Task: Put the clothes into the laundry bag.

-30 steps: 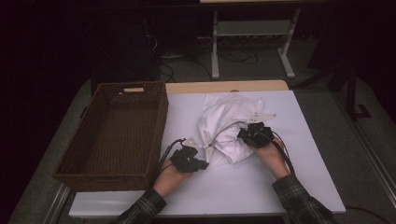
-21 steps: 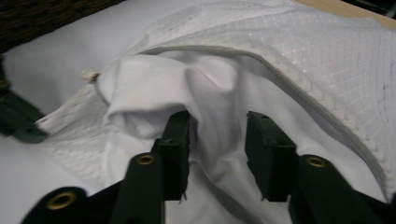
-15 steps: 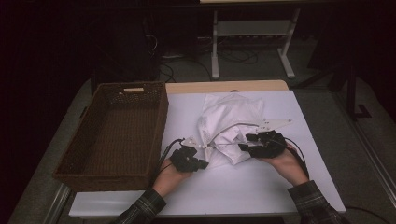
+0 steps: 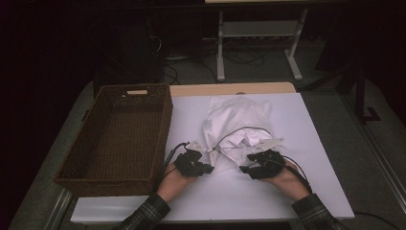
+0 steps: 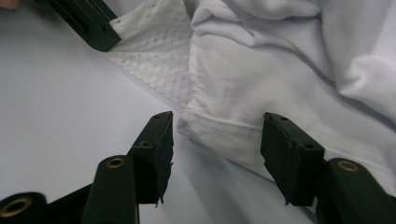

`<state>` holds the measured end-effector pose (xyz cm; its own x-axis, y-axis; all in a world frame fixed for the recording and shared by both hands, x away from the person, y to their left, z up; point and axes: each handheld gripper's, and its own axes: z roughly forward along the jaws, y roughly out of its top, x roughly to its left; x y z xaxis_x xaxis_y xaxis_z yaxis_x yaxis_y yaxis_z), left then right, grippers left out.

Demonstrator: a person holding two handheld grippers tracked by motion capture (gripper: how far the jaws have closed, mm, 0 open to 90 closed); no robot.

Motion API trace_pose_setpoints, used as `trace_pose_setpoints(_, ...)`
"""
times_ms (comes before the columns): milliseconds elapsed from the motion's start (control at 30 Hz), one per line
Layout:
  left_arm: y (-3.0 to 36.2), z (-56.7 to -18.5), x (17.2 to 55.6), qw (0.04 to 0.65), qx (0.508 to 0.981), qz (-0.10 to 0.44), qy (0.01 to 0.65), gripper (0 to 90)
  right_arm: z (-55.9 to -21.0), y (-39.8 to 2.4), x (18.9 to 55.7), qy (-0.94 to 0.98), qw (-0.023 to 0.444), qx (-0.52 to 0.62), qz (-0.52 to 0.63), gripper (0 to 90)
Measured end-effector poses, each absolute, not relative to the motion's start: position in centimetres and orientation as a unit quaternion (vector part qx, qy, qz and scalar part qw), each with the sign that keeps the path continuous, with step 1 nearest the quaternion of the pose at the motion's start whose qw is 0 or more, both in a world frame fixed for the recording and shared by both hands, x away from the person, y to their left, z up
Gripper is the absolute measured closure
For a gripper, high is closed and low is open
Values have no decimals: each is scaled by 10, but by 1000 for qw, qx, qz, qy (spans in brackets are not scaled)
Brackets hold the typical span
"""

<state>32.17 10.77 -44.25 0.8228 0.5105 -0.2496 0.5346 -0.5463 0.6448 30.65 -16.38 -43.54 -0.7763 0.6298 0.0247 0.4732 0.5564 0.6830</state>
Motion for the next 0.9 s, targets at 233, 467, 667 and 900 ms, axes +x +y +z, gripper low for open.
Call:
trace_pose_setpoints(233, 107, -443, 322, 369, 881, -16, 297, 881, -445, -153, 309, 880, 154, 318, 318, 577)
trace_pose_setpoints(467, 107, -443, 321, 368, 881, -16, 296, 881, -446, -155, 309, 876, 171, 314, 323, 811)
trace_pose_setpoints(667, 107, -443, 321, 369, 881, -17, 297, 882, -442, -157, 315, 868, 141, 316, 356, 838)
trace_pose_setpoints(900, 106, -442, 321, 374, 879, -18, 296, 883, -436, -147, 324, 860, 127, 317, 378, 839)
